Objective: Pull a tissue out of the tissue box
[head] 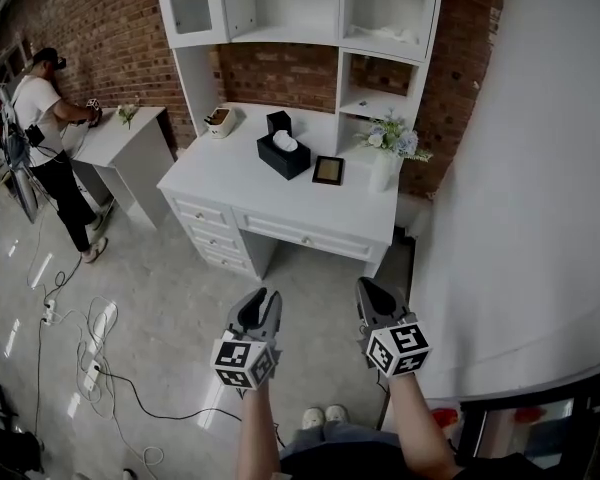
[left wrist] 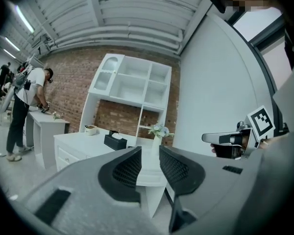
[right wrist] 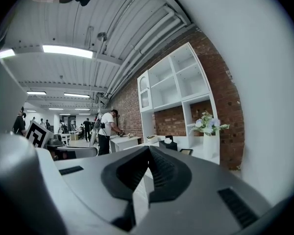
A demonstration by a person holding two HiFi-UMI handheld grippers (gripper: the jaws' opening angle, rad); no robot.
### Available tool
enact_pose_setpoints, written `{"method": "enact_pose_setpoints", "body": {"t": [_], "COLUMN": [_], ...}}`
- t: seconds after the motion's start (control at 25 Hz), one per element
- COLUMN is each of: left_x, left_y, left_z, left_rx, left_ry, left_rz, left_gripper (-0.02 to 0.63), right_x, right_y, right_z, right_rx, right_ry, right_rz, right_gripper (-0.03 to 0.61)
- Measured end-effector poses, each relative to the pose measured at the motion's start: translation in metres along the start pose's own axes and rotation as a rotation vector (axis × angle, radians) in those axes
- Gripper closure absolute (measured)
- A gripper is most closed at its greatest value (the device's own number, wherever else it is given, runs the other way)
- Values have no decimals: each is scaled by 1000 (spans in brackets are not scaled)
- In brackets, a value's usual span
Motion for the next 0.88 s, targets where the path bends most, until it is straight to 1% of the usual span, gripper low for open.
{"method": "enact_pose_setpoints", "body": {"t": [0.12,0.2,0.28,0.4,0.64,0.88], "left_x": [7,12,18,26,30,11], "left_y": [0,1,6,23,56,73], "left_z": [6,10,13,16,16,22], "left_rx": [19,26,20,3,-46,-60], "left_ry": [9,13,17,11,-4,-8], "left_rz": [-11,-15,-26,-59,-114,-141], "left_gripper": [456,414,391,371,370,367], "right_x": [4,6,9,12,9,-7], "right_y": [-3,-3,0,13,37,50], "right_z": [1,0,1,1,-3,-18], "right_rx": [-4,-6,-6,2,21,43], "right_ry": [-15,-29,-43,-65,-89,-99], "right_rz": [3,1,-9,-40,-97,-124], "right_gripper": [580,580,580,580,580,580]}}
Point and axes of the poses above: the fingertips, and each gripper's own axes: x backward along the fingers, z to its left, y out of its top, the point moved 3 cm from there along x, backward along the fingers, and after that the axes turned 13 degrees about x, right-handed, at the moved point
